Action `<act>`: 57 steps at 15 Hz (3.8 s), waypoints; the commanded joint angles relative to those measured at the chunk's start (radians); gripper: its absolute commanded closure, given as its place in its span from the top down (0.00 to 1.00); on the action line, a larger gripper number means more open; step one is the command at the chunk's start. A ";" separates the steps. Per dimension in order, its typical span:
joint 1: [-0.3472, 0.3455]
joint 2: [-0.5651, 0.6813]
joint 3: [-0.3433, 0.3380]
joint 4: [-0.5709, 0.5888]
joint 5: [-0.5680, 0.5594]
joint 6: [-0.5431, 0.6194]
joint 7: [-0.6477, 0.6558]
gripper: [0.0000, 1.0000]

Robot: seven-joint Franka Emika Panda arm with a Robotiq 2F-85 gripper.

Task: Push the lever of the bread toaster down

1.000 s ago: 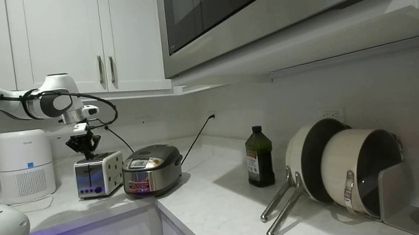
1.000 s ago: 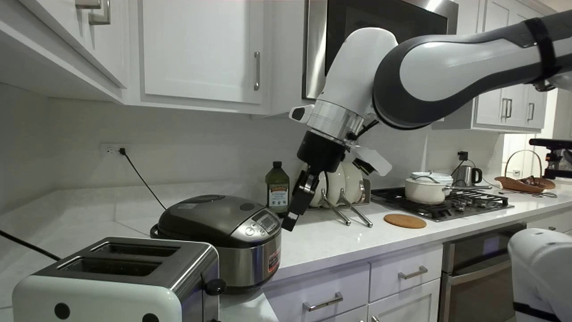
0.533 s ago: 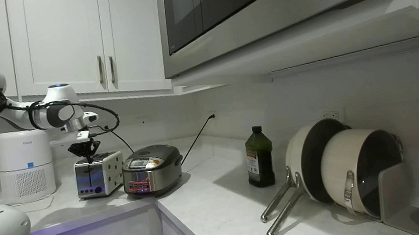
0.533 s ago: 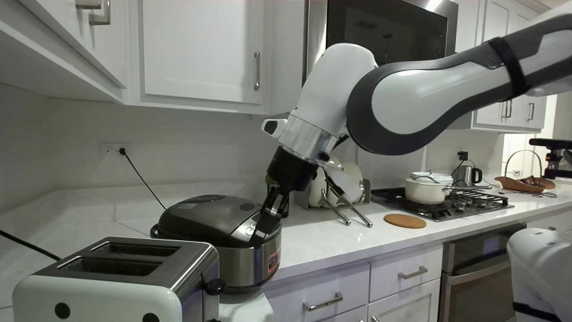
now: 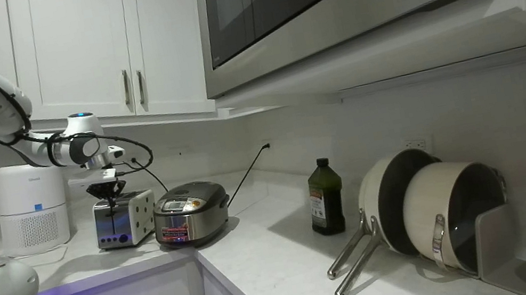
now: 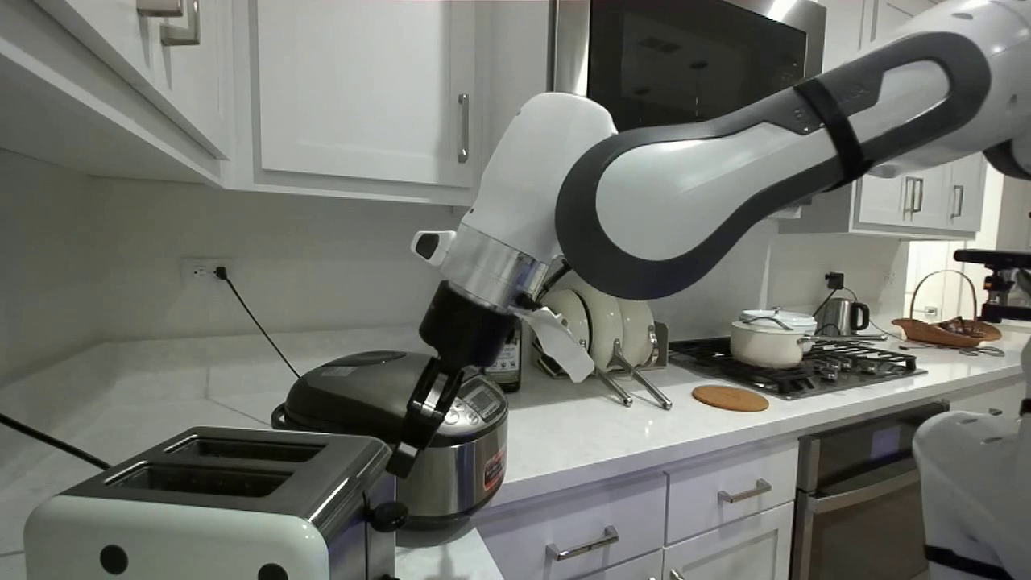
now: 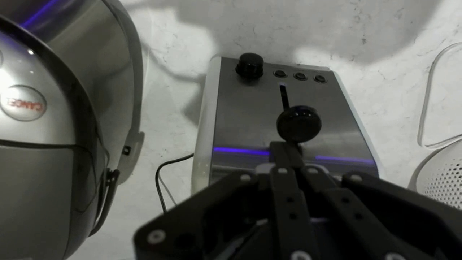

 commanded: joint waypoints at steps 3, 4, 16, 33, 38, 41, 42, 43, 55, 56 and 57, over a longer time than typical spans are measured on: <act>-0.010 0.113 0.025 0.097 -0.030 0.007 0.027 0.00; -0.013 0.128 0.028 0.108 -0.034 0.005 0.031 0.00; -0.048 0.192 0.071 0.220 -0.210 -0.192 0.203 0.00; -0.063 0.215 0.062 0.234 -0.204 -0.335 0.189 0.00; -0.062 0.186 0.066 0.251 -0.213 -0.346 0.194 0.00; -0.058 0.178 0.069 0.270 -0.208 -0.366 0.187 0.00; -0.056 0.181 0.070 0.278 -0.202 -0.374 0.183 0.00; -0.053 0.183 0.070 0.288 -0.184 -0.391 0.167 0.00; -0.013 -0.147 0.005 0.080 0.023 -0.555 -0.025 0.00; -0.005 -0.161 0.003 0.063 0.031 -0.547 -0.033 0.00; 0.003 -0.173 0.002 0.047 0.039 -0.535 -0.037 0.00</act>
